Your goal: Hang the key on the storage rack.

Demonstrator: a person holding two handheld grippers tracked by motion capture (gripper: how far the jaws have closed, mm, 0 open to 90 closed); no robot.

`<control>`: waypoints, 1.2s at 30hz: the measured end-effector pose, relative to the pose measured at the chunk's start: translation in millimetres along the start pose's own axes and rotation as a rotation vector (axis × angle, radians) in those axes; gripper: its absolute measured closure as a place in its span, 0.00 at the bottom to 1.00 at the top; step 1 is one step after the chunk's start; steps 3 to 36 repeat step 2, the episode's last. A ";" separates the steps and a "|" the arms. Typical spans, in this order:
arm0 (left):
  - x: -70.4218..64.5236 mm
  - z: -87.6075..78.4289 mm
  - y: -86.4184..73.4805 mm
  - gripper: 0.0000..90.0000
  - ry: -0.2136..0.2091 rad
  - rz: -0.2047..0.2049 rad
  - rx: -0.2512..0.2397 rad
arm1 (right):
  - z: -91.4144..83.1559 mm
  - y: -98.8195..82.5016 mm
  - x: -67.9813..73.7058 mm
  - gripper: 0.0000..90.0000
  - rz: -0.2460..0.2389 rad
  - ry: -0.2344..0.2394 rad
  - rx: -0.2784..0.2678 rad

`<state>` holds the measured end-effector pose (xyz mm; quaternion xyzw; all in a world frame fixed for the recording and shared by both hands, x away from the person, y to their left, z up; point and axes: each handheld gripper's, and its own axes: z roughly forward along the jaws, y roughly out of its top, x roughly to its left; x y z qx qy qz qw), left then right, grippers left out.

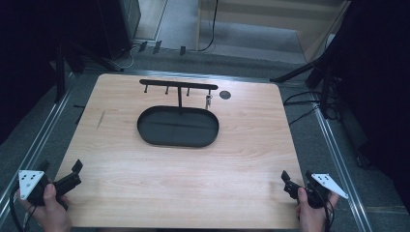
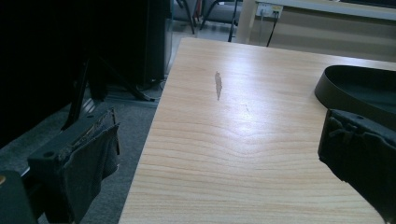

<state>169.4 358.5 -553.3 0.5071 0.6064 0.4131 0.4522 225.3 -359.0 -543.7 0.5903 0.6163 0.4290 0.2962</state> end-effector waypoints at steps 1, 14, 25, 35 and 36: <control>-0.2 0.1 0.1 0.00 0.002 0.000 0.001 | 0.4 0.6 1.2 0.06 0.002 -0.004 0.002; -0.2 0.1 0.1 0.00 0.002 0.000 0.001 | 0.4 0.6 1.2 0.06 0.002 -0.004 0.002; -0.2 0.1 0.1 0.00 0.002 0.000 0.001 | 0.4 0.6 1.2 0.06 0.002 -0.004 0.002; -0.2 0.1 0.1 0.00 0.002 0.000 0.001 | 0.4 0.6 1.2 0.06 0.002 -0.004 0.002; -0.2 0.1 0.1 0.00 0.002 0.000 0.001 | 0.4 0.6 1.2 0.06 0.002 -0.004 0.002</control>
